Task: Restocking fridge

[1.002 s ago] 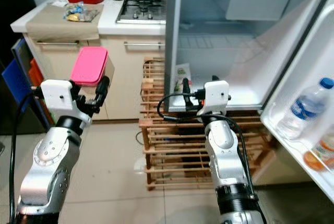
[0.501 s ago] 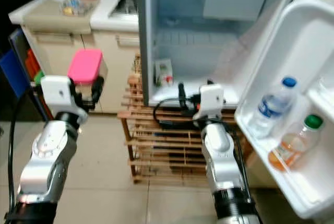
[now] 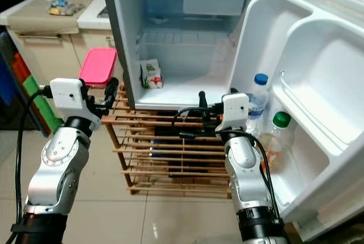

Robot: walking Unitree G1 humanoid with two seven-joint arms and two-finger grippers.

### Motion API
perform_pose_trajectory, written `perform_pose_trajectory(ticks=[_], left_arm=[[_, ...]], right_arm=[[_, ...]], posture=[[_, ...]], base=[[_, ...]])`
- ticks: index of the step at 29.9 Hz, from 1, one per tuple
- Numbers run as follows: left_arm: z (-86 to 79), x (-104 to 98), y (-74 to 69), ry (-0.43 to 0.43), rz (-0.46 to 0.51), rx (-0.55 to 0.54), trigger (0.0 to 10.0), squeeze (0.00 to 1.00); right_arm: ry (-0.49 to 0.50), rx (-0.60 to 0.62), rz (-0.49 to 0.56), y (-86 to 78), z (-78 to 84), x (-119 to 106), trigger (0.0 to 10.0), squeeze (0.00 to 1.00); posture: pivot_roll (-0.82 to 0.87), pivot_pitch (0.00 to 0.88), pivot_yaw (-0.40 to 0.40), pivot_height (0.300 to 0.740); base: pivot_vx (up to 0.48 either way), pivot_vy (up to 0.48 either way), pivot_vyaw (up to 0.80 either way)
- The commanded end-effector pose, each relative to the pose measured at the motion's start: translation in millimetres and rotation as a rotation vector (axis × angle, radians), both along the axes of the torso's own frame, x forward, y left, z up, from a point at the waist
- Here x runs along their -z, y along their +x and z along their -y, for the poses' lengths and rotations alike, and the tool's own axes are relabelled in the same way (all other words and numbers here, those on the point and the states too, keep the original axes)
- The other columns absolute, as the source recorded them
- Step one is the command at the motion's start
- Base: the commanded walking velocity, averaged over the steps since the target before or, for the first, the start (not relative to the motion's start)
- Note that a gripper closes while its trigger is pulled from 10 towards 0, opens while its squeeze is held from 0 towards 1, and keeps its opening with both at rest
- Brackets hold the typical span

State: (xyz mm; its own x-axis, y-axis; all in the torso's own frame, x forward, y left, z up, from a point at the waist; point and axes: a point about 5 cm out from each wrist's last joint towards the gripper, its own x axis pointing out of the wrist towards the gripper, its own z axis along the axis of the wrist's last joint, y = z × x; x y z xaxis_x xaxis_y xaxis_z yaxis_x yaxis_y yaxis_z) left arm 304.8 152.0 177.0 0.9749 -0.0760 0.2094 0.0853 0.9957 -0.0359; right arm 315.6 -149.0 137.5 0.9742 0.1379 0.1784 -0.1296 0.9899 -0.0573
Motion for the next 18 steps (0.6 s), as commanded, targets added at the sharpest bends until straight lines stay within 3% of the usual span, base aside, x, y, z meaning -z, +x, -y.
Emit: perform_pose_trajectory(ticks=[1,6,13,18], left_arm=[[3.0,-3.9,1.6,-0.001,0.017,0.012,10.0,0.0],[4.7,-3.8,6.1,-0.003,0.016,0.019,10.0,0.0],[4.7,-3.8,3.2,-0.001,0.016,0.024,10.0,0.0],[6.6,-2.2,2.0,-0.001,0.012,0.031,10.0,0.0]], right_arm=[[0.008,0.008,0.015,3.8,1.3,-7.1,10.0,0.04],[-0.01,0.03,-0.014,3.5,12.2,-2.1,10.0,0.04],[-0.031,-0.008,-0.135,-20.4,34.5,22.5,10.0,0.04],[-0.027,-0.052,-0.177,-30.2,34.8,31.7,10.0,0.04]], posture=[[-0.13,0.0,0.022,0.74],[-0.13,0.0,0.026,0.74],[-0.15,0.0,0.04,0.74],[-0.16,0.0,0.04,0.74]], base=[[0.0,0.0,0.0],[0.0,0.0,0.0],[0.0,0.0,0.0],[0.0,0.0,0.0]])
